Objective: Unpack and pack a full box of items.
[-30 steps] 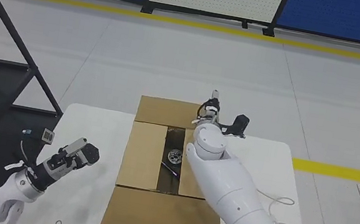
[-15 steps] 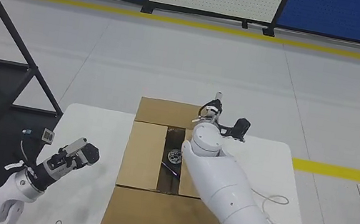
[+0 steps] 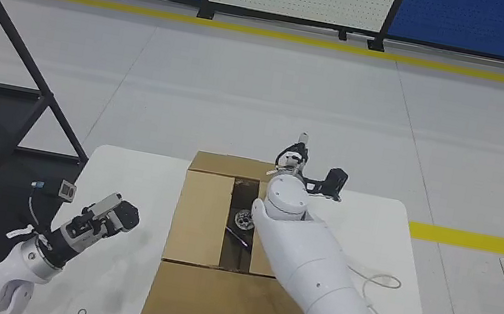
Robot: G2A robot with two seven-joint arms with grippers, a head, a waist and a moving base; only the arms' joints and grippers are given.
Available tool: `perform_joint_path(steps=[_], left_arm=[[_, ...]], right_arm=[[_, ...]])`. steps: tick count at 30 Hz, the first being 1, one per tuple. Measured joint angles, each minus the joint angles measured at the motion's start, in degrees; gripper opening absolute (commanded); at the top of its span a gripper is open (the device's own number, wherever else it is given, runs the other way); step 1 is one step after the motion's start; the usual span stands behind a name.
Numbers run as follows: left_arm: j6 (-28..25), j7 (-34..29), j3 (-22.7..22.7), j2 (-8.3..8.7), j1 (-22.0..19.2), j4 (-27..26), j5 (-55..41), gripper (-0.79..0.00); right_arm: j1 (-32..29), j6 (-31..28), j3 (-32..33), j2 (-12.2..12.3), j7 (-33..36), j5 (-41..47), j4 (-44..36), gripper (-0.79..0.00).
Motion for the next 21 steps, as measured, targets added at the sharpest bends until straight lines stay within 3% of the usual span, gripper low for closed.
perform_joint_path(steps=[11, 17, 21], left_arm=[[0.0, 0.0, 0.0, 0.00, 0.0, 0.0, 0.0, 0.000], [0.0, 0.0, 0.0, 0.00, 0.0, 0.0, 0.0, 0.000], [0.0, 0.0, 0.0, 0.00, 0.0, 0.0, 0.0, 0.000]], right_arm=[[0.6, -5.4, 3.4, 0.6, 5.8, -0.1, 0.0, 0.000], [0.4, -7.5, 6.2, 2.4, 16.5, 0.6, -1.1, 0.000], [-0.4, -7.8, 7.8, 4.4, 27.4, -0.5, -2.3, 0.000]])
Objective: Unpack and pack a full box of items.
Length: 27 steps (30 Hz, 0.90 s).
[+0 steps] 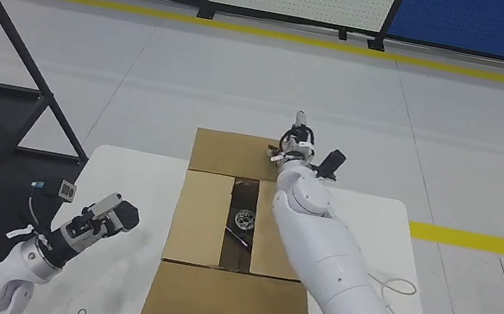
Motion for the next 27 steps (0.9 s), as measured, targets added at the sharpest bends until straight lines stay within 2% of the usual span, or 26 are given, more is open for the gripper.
perform_joint_path(steps=[7, 13, 16, 27], left_arm=[[0.0, 0.0, 0.0, 0.00, 0.0, 0.0, 0.0, 0.000], [0.0, 0.0, 0.0, 0.00, 0.0, 0.0, 0.0, 0.000], [0.0, 0.0, 0.0, 0.00, 0.0, 0.0, 0.0, 0.000], [0.0, 0.0, 0.0, 0.00, 0.0, 0.0, 0.0, 0.000]], right_arm=[[-3.0, 0.3, 0.4, 4.3, 20.1, -8.4, -3.2, 0.000], [-6.6, 0.5, 3.8, 9.0, 35.8, -12.6, -8.7, 0.000], [-7.9, 1.4, 5.1, 10.3, 37.4, -13.6, -11.2, 0.000], [-7.9, 1.3, 5.1, 10.2, 37.3, -13.5, -11.0, 0.000]])
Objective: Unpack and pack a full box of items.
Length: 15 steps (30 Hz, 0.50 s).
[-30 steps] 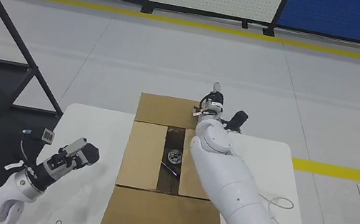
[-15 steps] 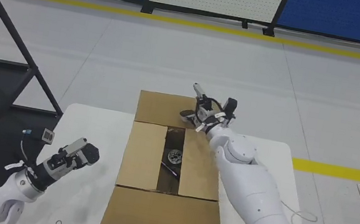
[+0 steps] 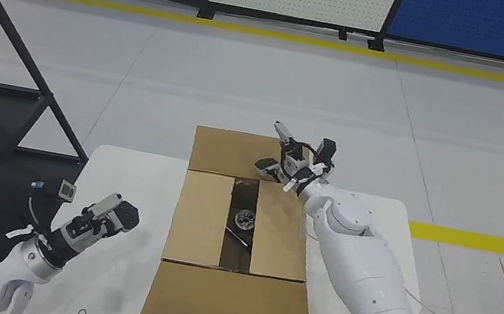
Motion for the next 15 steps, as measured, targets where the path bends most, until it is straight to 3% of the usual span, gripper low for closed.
perform_joint_path(steps=[3, 9, 15], left_arm=[[1.5, 0.5, 0.4, -0.03, 0.3, -0.5, 1.0, 0.000], [4.1, 0.2, 0.6, -0.01, -0.8, 0.1, 2.4, 0.000], [5.7, -1.7, 1.2, 0.02, -3.2, 1.9, 3.1, 0.000]], right_arm=[[-1.9, -2.2, -0.3, 0.3, 1.9, -1.6, -3.0, 0.000], [-5.6, -7.3, -0.6, 3.0, 12.8, -12.7, -11.4, 0.000], [-9.4, -6.7, -0.5, 5.7, 23.6, -22.6, -19.8, 0.000]])
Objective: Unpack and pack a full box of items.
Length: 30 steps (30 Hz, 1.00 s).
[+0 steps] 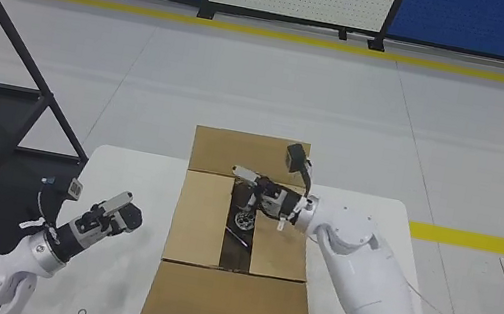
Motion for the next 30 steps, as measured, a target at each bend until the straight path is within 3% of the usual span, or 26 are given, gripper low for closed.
perform_joint_path(steps=[3, 6, 17, 30], left_arm=[[1.3, -1.7, 0.2, -0.04, -0.7, 0.2, -1.8, 0.000], [1.8, -2.8, 0.4, -0.07, -0.7, -0.1, -3.9, 0.000], [2.3, -1.5, 0.5, -0.11, -0.2, -0.1, -2.6, 0.000], [1.6, 0.2, 1.0, -0.29, 0.5, 0.4, -0.5, 0.000]], right_arm=[[-2.0, 1.2, 0.0, 1.2, 2.9, -5.7, -4.5, 0.000], [-2.8, 3.4, -0.3, 1.7, 0.6, -12.1, -7.1, 0.000], [-4.3, 2.5, -0.4, 1.7, 0.7, -9.0, -8.0, 0.000], [-2.2, 9.2, -5.5, 0.2, -1.8, -12.5, -5.1, 0.000]])
